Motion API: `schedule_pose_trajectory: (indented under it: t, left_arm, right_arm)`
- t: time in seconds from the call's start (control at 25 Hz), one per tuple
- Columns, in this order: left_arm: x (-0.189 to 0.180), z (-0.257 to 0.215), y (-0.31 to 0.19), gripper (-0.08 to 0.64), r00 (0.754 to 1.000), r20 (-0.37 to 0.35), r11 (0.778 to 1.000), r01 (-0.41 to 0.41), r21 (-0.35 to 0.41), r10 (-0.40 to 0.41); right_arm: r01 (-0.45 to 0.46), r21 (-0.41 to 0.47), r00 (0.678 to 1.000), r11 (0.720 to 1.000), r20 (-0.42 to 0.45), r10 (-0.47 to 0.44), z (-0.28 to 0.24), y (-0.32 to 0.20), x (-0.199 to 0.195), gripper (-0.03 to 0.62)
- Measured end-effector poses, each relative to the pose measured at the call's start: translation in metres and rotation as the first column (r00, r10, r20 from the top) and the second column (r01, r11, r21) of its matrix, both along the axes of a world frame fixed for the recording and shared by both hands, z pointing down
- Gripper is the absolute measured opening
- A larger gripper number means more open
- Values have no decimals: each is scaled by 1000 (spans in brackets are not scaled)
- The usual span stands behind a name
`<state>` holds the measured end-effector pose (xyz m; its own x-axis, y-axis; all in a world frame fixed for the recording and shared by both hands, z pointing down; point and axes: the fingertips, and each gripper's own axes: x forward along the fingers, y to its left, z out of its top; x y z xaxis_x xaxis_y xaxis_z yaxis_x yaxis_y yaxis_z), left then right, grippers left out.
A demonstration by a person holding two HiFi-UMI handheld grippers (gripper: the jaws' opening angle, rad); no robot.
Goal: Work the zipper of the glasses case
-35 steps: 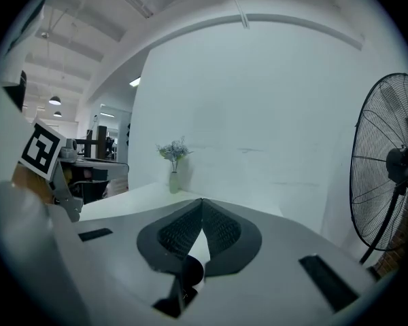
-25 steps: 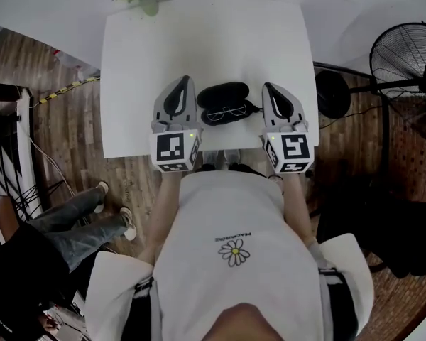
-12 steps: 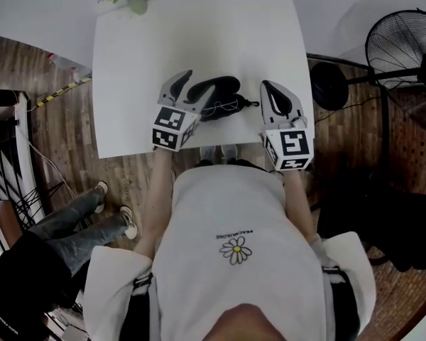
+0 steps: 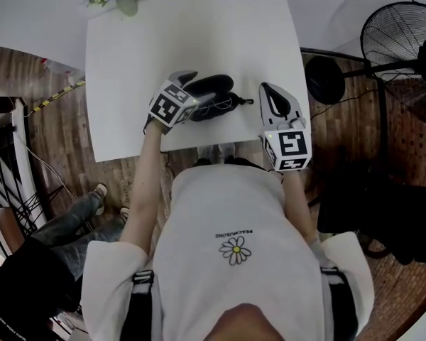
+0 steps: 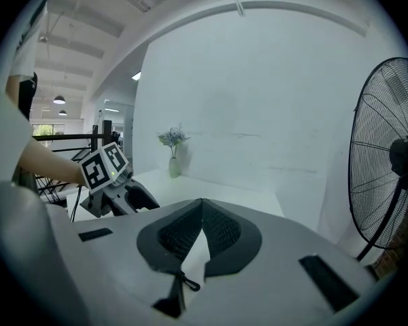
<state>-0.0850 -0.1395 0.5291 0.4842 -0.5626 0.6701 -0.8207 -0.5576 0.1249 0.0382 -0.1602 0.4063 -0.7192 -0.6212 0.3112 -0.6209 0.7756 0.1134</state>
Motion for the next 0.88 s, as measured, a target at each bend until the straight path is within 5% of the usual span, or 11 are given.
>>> schedule_pose_trajectory:
  t: [0.52,0.88]
  left_arm:
    - [0,19,4,321,999,-32,994,-37,-100,34]
    - [11,4,12,319,999,6,998,-49,-47,50]
  right_arm:
    - [-22,-24,999,999,-28,22,10,7,10,4]
    - [-28,-27,999,999,-46,27,13,11,17,5]
